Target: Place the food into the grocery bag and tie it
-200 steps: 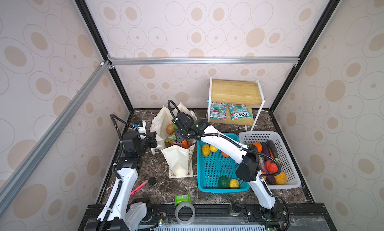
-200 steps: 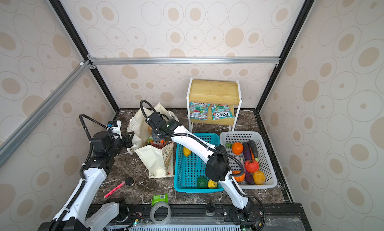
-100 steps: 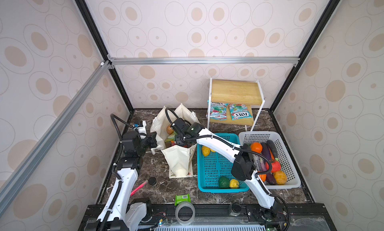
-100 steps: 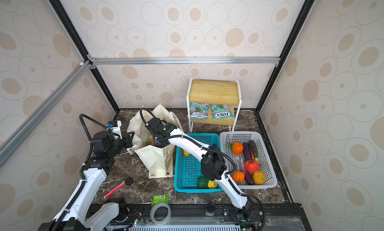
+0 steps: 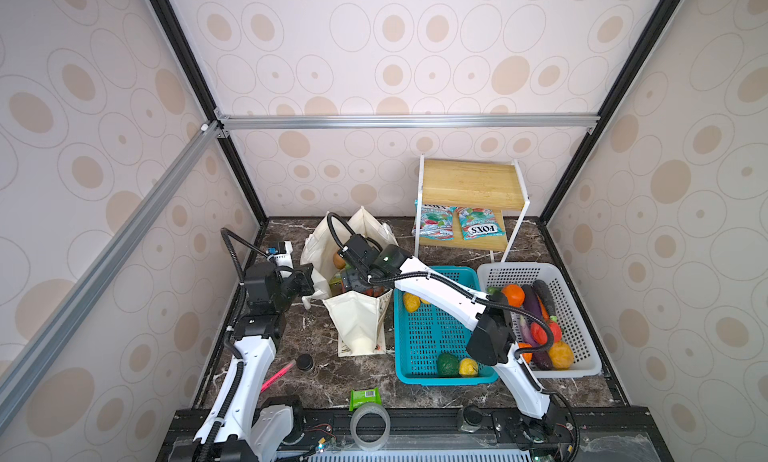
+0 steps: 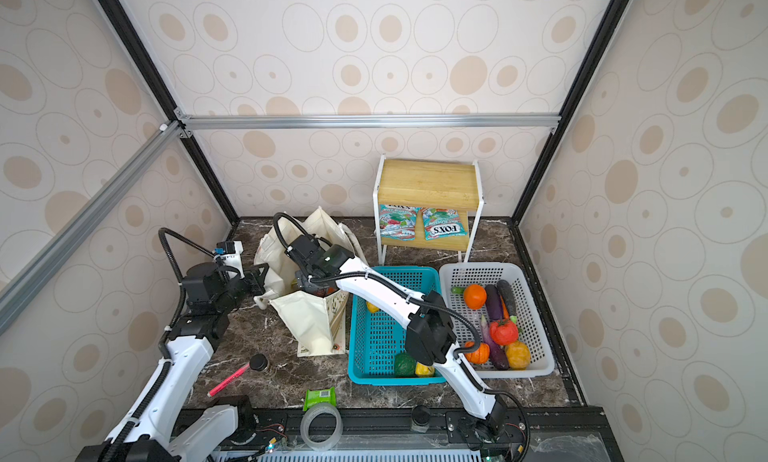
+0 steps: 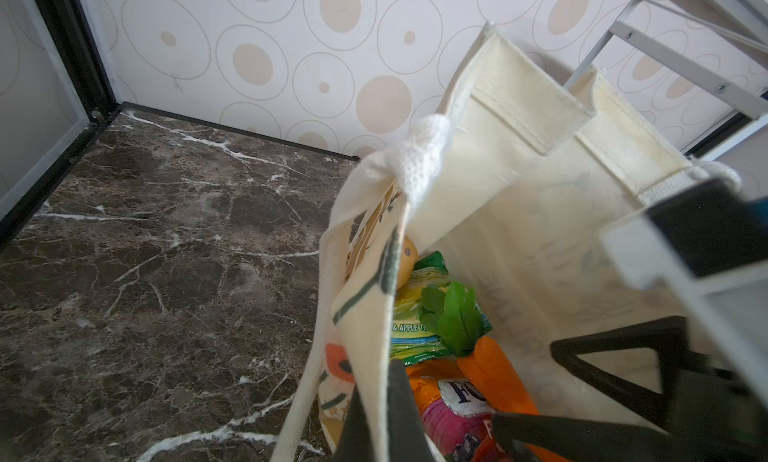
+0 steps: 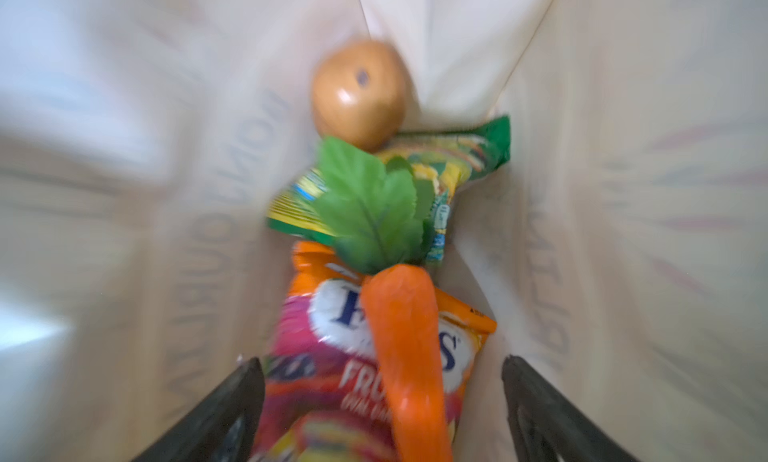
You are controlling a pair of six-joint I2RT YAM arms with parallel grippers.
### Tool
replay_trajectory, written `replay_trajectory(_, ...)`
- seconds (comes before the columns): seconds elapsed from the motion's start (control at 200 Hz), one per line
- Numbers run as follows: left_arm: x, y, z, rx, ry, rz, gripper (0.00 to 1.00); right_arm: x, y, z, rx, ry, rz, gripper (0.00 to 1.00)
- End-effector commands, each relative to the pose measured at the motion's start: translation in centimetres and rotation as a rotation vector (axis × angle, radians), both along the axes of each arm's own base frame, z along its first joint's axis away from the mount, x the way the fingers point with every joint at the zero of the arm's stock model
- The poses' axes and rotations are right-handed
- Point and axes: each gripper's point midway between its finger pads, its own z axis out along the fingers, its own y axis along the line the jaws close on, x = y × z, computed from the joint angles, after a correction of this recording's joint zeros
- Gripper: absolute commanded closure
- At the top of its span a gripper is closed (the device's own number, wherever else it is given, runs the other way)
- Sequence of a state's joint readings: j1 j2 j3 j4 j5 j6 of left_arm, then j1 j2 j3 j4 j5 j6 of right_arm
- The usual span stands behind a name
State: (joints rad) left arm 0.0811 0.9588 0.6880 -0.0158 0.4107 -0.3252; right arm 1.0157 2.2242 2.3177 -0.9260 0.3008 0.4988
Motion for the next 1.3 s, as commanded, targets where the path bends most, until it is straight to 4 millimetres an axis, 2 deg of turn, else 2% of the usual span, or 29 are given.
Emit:
replay_trajectory(0.0,-0.1,-0.3,1.0,0.013,-0.037,-0.016,1.0,-1.7,-0.9,8.4,0.067,-0.184,0.014,0.04)
replay_trajectory(0.045,-0.1,-0.3,1.1,0.014,-0.04,-0.016,1.0,-2.1,-1.3,10.1,0.085,-0.221,0.004,0.04)
replay_trajectory(0.065,-0.1,-0.3,1.1,0.016,-0.041,-0.016,1.0,-2.2,-1.6,9.5,0.068,-0.215,0.001,0.03)
replay_trajectory(0.18,-0.1,-0.3,1.1,0.016,-0.042,-0.014,1.0,-2.1,-4.1,11.0,0.069,-0.254,-0.077,0.03)
replay_trajectory(0.33,-0.1,-0.2,1.3,0.018,-0.047,-0.014,1.0,-1.8,-7.5,11.4,0.02,-0.3,-0.152,0.04)
replay_trajectory(0.39,-0.1,-0.2,1.2,0.018,-0.044,-0.012,1.0,-1.4,-8.7,10.7,0.038,-0.275,-0.176,0.06)
replay_trajectory(0.47,-0.1,-0.2,1.1,0.018,-0.041,-0.012,1.0,-0.7,-10.0,8.6,0.091,-0.194,-0.202,0.09)
replay_trajectory(0.56,-0.1,0.0,1.3,0.025,-0.046,-0.003,1.0,0.0,-10.7,6.3,0.167,-0.117,-0.212,0.19)
replay_trajectory(0.59,-0.2,0.0,1.3,0.028,-0.048,-0.001,1.0,0.1,-10.8,5.7,0.191,-0.103,-0.21,0.23)
replay_trajectory(0.625,-0.2,0.0,1.4,0.028,-0.051,0.0,1.0,0.2,-10.7,5.1,0.209,-0.084,-0.202,0.33)
replay_trajectory(0.75,0.0,-0.1,1.8,0.005,-0.064,0.001,1.0,0.2,-9.5,4.9,0.231,-0.061,-0.16,0.86)
replay_trajectory(0.82,0.3,-0.3,3.3,-0.022,-0.08,-0.005,1.0,0.2,-8.6,5.8,0.242,-0.066,-0.135,1.0)
replay_trajectory(0.985,0.3,-1.3,9.7,-0.109,-0.186,-0.035,1.0,-0.4,-5.3,9.5,0.268,-0.125,-0.052,1.0)
replay_trajectory(1.015,0.1,-2.0,10.9,-0.128,-0.205,-0.071,1.0,-0.5,-4.6,10.3,0.275,-0.14,-0.038,1.0)
replay_trajectory(1.125,-0.4,-3.6,13.5,-0.202,-0.252,-0.146,1.0,-0.9,-2.6,11.8,0.295,-0.16,-0.003,1.0)
replay_trajectory(1.195,-0.5,-3.8,14.0,-0.212,-0.267,-0.159,1.0,-0.8,-2.6,12.0,0.28,-0.16,-0.013,1.0)
replay_trajectory(1.295,0.0,-3.4,12.4,-0.197,-0.236,-0.135,1.0,-0.3,-3.3,11.3,0.252,-0.181,-0.052,1.0)
